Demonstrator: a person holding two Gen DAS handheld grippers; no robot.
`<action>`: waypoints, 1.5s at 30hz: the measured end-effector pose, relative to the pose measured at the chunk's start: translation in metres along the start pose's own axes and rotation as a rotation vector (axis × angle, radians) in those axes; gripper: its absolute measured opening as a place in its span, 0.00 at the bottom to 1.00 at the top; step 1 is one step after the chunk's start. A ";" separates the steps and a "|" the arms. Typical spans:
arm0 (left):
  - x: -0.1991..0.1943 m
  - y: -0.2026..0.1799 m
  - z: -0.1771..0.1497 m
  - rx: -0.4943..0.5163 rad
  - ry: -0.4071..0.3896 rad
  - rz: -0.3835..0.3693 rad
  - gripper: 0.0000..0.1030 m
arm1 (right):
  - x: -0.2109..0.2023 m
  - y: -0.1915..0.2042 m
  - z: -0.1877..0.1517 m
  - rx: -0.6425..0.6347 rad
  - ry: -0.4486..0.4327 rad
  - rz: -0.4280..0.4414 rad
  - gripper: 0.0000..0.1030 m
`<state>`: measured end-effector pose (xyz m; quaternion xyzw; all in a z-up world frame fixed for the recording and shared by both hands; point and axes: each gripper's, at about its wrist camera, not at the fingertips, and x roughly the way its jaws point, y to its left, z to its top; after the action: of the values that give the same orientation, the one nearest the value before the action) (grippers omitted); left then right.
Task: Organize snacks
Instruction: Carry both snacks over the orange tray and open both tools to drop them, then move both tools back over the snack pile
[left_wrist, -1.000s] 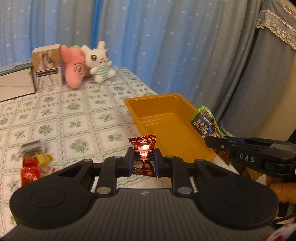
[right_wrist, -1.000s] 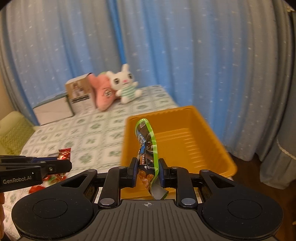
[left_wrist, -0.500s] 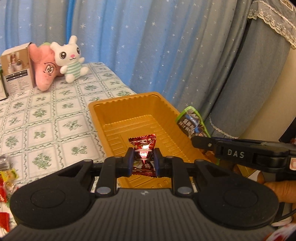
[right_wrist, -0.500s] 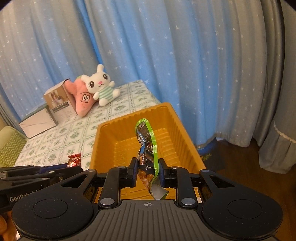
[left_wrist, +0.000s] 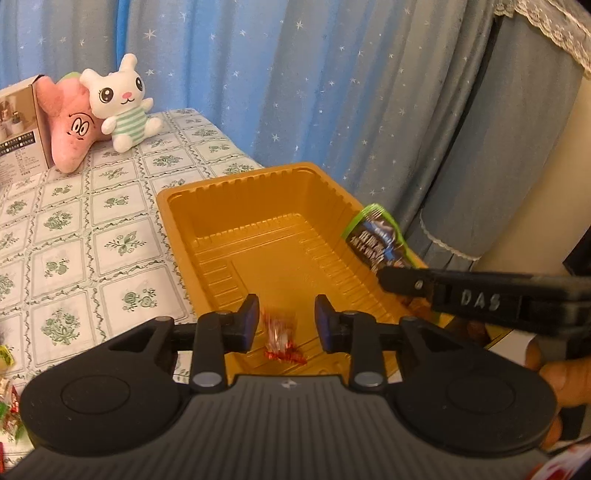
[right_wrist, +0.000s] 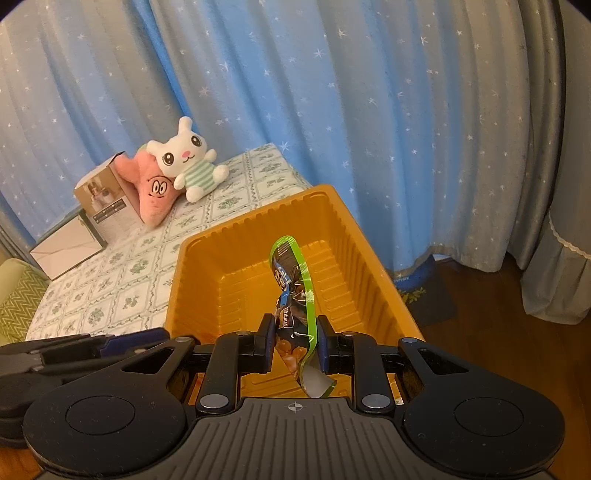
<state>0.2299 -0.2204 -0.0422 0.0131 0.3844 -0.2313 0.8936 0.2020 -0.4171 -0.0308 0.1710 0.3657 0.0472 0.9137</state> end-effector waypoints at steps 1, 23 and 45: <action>-0.002 0.001 -0.002 0.000 -0.002 0.005 0.28 | 0.000 0.000 0.000 0.002 0.000 0.000 0.22; -0.060 0.043 -0.032 -0.097 -0.032 0.084 0.33 | 0.004 0.005 0.001 0.095 0.003 0.095 0.31; -0.183 0.084 -0.102 -0.156 -0.093 0.249 0.73 | -0.085 0.096 -0.078 -0.027 -0.029 0.121 0.60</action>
<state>0.0860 -0.0511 0.0000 -0.0195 0.3548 -0.0887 0.9305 0.0903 -0.3233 0.0051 0.1813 0.3409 0.1046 0.9165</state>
